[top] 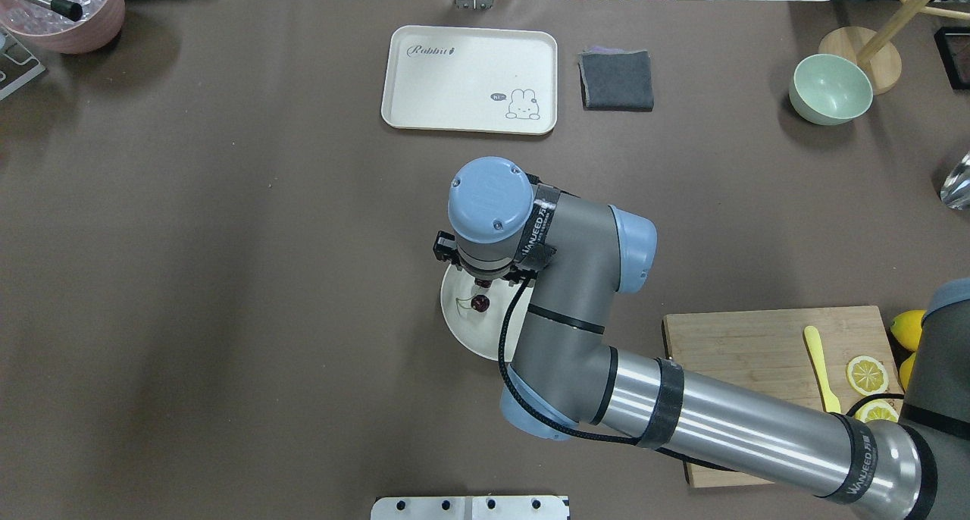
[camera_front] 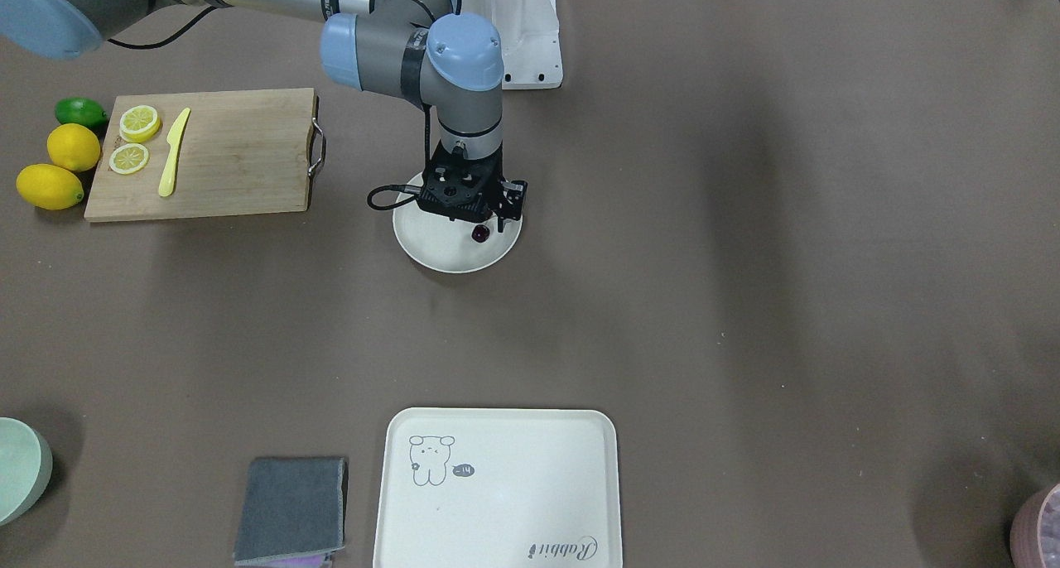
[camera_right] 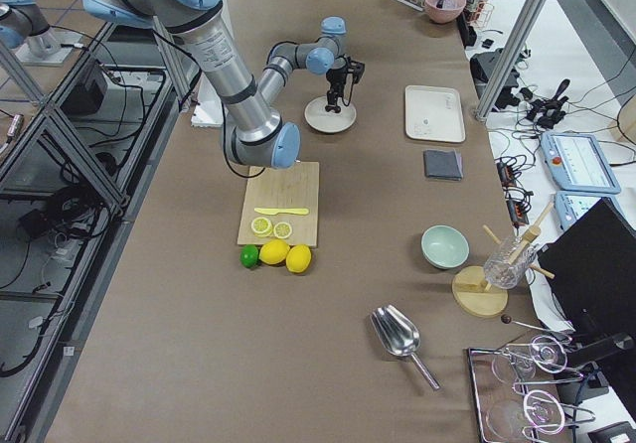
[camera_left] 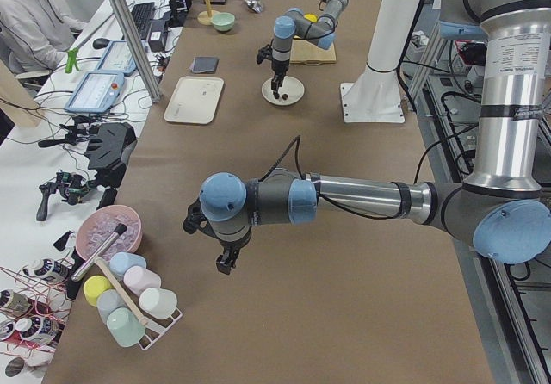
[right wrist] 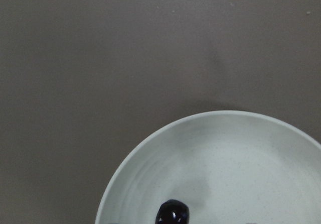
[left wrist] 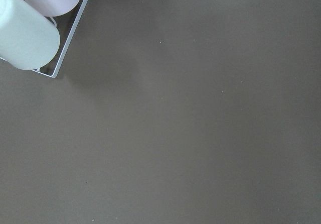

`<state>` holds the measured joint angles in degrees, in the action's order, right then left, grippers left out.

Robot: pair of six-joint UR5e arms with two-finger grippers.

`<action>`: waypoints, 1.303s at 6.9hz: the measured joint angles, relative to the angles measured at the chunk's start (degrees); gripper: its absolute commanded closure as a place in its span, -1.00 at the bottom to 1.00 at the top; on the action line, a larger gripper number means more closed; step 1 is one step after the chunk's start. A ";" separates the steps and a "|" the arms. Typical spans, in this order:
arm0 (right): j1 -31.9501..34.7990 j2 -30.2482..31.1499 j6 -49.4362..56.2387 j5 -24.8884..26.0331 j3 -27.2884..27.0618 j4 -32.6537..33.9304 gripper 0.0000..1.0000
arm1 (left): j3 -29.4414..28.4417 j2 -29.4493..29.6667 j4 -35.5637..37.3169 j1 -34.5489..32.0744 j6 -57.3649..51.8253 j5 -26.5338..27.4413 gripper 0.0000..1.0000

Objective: Place red cherry on plate

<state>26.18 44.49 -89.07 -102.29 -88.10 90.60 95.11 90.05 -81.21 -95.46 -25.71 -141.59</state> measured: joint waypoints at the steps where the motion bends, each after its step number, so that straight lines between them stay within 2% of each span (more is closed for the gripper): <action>1: 0.78 1.62 0.58 -0.12 -1.34 0.01 -1.00 | -0.47 0.00 -0.06 -0.03 0.03 0.02 -0.96; 3: 3.69 8.37 4.36 -0.56 -7.75 0.07 -1.00 | -1.60 -0.23 -0.23 -0.02 2.39 1.71 -0.96; 4: 6.47 12.95 8.61 -1.81 -11.96 0.23 -1.00 | -1.51 -0.24 -0.27 0.03 6.97 4.48 -0.95; 5: 10.48 17.65 14.59 -4.60 -15.80 0.37 -1.00 | -0.82 -0.04 -0.34 0.52 12.56 7.01 -0.95; 7: 20.21 24.62 27.28 -10.98 -20.19 1.25 -1.00 | 2.43 0.53 -0.68 5.81 23.79 8.34 -0.95; 9: 30.57 30.28 47.54 -13.68 -22.82 7.99 -1.00 | 4.16 0.84 -2.13 10.97 27.49 8.54 -0.95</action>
<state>56.75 74.77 -41.53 -115.96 -110.92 98.59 99.27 90.90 -83.34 -84.50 1.78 -133.05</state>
